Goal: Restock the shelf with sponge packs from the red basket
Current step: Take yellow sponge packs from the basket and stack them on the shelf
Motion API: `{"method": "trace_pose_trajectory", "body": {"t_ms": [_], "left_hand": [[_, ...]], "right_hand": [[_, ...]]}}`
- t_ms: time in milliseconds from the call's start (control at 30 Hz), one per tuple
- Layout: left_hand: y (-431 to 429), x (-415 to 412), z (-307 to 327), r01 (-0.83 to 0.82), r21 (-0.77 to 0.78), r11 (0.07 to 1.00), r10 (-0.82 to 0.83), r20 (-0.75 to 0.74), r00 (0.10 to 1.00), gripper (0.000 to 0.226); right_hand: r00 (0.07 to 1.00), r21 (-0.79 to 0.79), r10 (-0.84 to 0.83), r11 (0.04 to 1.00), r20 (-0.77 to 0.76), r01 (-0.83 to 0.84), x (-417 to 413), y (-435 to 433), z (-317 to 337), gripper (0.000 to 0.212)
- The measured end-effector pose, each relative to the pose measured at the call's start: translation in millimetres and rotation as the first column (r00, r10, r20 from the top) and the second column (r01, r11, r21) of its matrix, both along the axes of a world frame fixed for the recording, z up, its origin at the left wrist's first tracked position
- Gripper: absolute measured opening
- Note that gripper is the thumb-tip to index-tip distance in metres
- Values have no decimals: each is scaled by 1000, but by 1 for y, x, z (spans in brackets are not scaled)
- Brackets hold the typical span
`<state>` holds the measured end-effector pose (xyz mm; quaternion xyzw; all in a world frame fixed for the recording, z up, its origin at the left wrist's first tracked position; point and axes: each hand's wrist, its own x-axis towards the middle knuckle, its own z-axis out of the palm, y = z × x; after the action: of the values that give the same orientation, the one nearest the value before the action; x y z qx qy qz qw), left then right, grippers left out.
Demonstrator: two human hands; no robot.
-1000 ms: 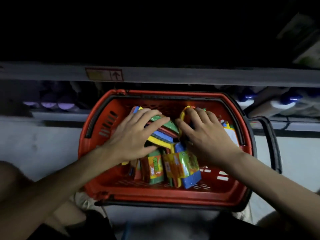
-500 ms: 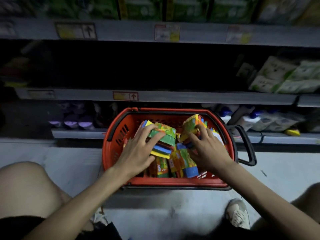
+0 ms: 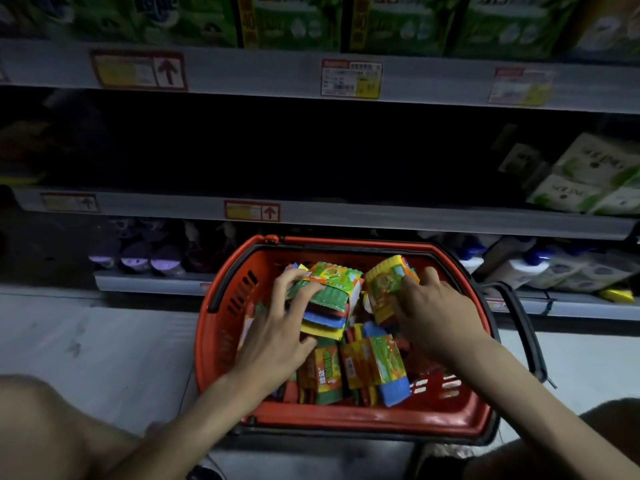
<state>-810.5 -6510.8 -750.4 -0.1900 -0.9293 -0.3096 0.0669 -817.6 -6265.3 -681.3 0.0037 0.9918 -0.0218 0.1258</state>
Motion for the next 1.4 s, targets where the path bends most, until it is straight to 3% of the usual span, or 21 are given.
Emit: {"method": "trace_pose_trajectory", "body": {"t_ms": [167,300,367,433,533,600,667,733,833,1033,1100,1167,1233,1300,1400], "left_hand": [[15,-14,-9,-21,110,994,16,48,999,81],[25,-24,-15,-166,407,898,59,264,963,69],[28,-28,-9,-308,463,831,88,437,895,69],[30,-32,1,-472,520,712,84,603,793,70],[35,-31,21,-665,638,388,-87,744,663,58],[36,-26,28,-719,641,268,-134,764,631,53],[35,-18,32,-754,626,198,-175,780,601,64],[33,-9,35,-779,601,177,-169,799,577,75],[24,3,40,-771,615,163,-129,788,601,77],[-5,9,50,-757,649,77,-10,760,650,56],[-11,9,54,-753,656,59,-3,754,657,53],[-12,8,54,-749,659,67,13,750,661,49],[-12,7,53,-756,652,60,36,756,654,51],[-11,4,51,-759,650,40,52,757,651,54],[-7,-1,53,-745,667,26,41,744,667,59]], "right_hand": [[989,-67,-146,987,-19,145,-14,3,-19,63],[958,-191,-258,941,122,278,-31,12,-22,95],[937,-165,-268,937,223,307,-37,18,-17,84],[917,-189,-281,921,285,341,-39,20,-13,62],[906,-242,-333,886,261,395,-38,15,-17,73],[914,-213,-356,894,194,393,-35,4,-26,91],[930,-163,-358,916,87,368,-30,-6,-34,92],[926,-305,-375,878,38,368,-26,-14,-39,87],[893,-599,-450,719,-14,352,-18,-17,-38,99],[867,-683,-327,730,-376,-20,4,-18,-18,77],[880,-791,-379,612,-288,4,12,-23,-9,75],[880,-943,-474,302,-17,144,16,-26,-3,74],[835,-956,-494,23,243,292,17,-26,-1,84],[808,-920,-449,-101,382,379,17,-23,-1,93],[791,-872,-367,-192,490,451,14,-18,3,75]]}}
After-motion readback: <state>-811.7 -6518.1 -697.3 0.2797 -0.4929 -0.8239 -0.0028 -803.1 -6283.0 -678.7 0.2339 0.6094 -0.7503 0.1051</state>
